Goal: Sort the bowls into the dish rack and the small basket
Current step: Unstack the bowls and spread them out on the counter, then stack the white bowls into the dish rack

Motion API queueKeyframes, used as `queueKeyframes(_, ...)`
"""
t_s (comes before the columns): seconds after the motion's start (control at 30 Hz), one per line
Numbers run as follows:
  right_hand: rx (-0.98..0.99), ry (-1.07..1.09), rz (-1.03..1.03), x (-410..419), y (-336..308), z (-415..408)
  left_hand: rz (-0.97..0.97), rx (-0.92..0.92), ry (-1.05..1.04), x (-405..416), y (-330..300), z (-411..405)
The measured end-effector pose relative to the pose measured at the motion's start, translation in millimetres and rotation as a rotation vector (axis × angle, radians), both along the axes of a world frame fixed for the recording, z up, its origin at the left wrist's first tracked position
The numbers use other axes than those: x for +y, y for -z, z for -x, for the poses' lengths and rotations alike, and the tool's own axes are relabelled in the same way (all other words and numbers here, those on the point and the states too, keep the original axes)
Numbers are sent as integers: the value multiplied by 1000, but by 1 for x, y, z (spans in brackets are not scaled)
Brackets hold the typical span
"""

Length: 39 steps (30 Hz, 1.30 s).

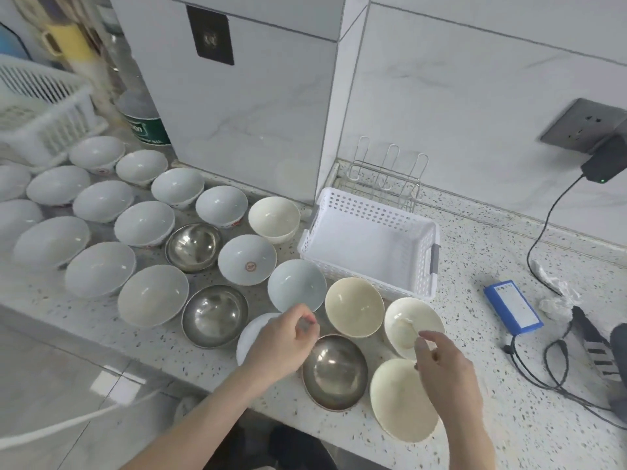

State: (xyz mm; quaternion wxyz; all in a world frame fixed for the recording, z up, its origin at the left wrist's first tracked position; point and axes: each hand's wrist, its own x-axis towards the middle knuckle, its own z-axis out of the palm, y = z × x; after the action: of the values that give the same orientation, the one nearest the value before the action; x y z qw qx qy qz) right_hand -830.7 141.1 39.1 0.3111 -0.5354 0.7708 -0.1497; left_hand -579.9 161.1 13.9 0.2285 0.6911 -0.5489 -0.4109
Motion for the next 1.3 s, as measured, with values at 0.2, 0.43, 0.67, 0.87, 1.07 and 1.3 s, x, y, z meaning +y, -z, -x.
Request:
queueKeyframes(0.2, -113, -195, -8, -16, -5, -98, 25, 25, -132, 9, -2, -75)
queueKeyframes(0.43, -123, -383, -10, 0, -3, -247, 53, 86, -255, 52, -1, -212)
queueKeyframes(0.67, -169, -558, -54, 35, 7, -417, 27, 264, -477, 105, -7, -370)
queueKeyframes(0.87, -257, -648, -75, 57, 6, -525, 39, 323, -620, 137, -6, -477)
queueKeyframes(1.07, -281, -758, -130, 57, 3, -597, 36, 384, -747, 136, 3, -541)
queueKeyframes(1.3, -314, -775, -201, 36, 8, -670, -18, 381, -749, 119, 15, -592)
